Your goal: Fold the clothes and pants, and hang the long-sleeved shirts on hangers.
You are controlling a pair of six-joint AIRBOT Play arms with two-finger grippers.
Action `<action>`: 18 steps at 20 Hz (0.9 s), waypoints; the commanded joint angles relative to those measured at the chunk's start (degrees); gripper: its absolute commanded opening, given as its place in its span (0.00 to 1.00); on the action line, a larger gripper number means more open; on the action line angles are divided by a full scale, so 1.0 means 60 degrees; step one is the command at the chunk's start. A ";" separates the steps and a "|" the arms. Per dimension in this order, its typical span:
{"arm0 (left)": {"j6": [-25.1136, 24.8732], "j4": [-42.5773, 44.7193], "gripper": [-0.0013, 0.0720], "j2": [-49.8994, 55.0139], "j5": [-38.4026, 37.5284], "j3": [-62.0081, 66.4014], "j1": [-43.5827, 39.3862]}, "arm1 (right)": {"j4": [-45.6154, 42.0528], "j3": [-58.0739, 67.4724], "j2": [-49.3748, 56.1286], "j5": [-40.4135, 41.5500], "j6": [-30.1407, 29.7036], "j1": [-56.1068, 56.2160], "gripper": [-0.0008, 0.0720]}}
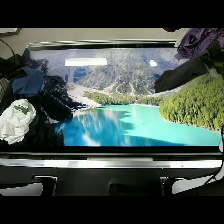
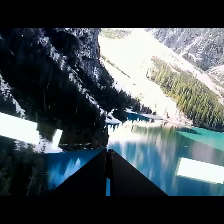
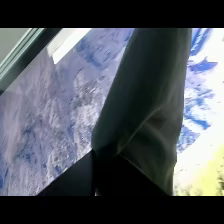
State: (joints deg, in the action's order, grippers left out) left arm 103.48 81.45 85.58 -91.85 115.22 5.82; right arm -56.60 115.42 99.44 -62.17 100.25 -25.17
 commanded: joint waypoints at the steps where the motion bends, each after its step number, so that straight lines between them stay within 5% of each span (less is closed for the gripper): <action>1: -0.0004 0.0007 0.04 0.0007 -0.0047 -0.0004 0.0007 | -0.1843 0.0073 -0.0157 -0.0364 0.1417 -0.0918 0.05; 4: -0.0004 0.0007 0.04 0.0007 -0.0051 -0.0004 0.0007 | -0.3850 0.0062 -0.0452 -0.0929 0.2364 -0.1519 0.05; 9: -0.0007 0.0011 0.04 0.0022 -0.0047 -0.0004 0.0007 | -0.4353 -0.0758 -0.0849 -0.2084 0.2025 -0.2892 0.05; 18: -0.0007 0.0007 0.04 0.0066 -0.0047 -0.0004 0.0007 | -0.5136 -0.7063 -0.3665 -0.0867 0.1548 -0.4175 0.06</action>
State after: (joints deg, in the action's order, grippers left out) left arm 103.46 81.49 85.93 -92.18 115.22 5.82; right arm -85.60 84.20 82.19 -69.49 111.04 -48.25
